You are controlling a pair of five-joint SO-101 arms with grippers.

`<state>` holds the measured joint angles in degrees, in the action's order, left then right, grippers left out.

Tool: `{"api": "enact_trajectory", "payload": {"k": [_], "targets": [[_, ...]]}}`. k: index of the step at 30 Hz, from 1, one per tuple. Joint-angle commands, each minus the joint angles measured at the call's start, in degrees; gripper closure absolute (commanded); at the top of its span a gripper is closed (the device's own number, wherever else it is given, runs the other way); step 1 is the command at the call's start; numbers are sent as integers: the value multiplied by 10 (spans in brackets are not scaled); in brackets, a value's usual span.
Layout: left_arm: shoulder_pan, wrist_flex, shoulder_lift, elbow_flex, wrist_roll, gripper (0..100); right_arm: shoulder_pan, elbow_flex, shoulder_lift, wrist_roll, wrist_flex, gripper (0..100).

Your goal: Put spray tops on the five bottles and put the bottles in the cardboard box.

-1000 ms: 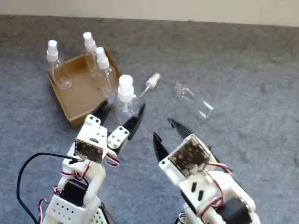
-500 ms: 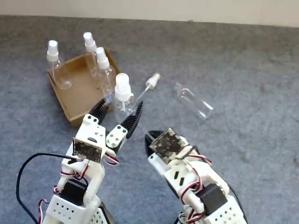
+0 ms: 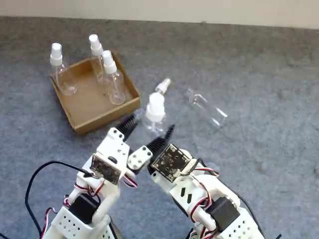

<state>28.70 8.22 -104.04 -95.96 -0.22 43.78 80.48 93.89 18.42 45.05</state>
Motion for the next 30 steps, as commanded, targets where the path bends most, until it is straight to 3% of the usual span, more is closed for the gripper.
{"api": "enact_trajectory", "payload": {"k": [1,12,21,30], "targets": [[24,-13,-7,-11,-3,867,3,-6,6,5,-12,975],[25,-13,-7,-11,-2,867,-88,-5,6,5,-15,972],[14,-15,-7,-11,-5,867,-95,14,6,5,-12,972],[-140,-15,-7,-9,-5,867,-95,84,6,6,-15,972]]}}
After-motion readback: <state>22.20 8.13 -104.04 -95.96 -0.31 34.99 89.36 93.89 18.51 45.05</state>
